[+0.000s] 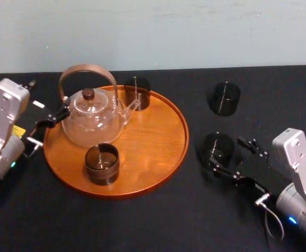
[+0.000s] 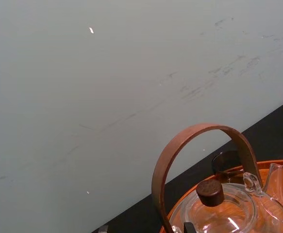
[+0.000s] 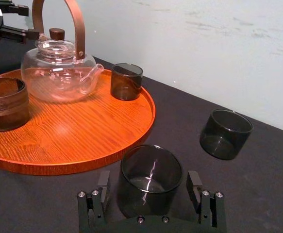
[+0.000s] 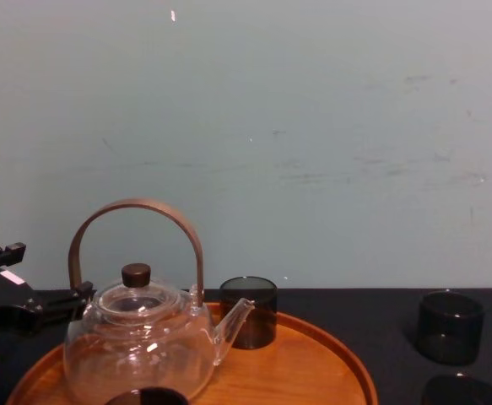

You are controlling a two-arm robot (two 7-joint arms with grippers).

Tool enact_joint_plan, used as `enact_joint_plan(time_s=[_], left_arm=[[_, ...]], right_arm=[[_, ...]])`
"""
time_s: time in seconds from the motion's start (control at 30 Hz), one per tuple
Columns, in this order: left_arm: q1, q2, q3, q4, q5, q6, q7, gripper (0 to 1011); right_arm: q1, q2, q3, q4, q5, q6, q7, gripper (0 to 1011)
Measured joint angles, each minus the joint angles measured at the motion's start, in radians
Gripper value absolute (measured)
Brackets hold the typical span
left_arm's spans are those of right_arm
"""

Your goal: Pick up the glass from the table and place it on the tray.

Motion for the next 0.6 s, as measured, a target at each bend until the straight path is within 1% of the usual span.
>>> enact_joint_plan(time_s=[0.2,0.43,0.6], left_arm=[[0.0,0.0,0.0,0.0,0.0,0.0,0.0,1010],[0.0,0.0,0.0,0.0,0.0,0.0,0.0,1009],[0.0,0.0,0.0,0.0,0.0,0.0,0.0,1009]], right_arm=[[-0.005,-0.013,0.013,0.007,-0.004,0.007,0.007,1003],[-0.008,-0.032,0.032,0.029,-0.008,0.01,0.022,1002],[-0.001,-0.045,0.036,0.049,-0.012,0.013,0.036,1002]])
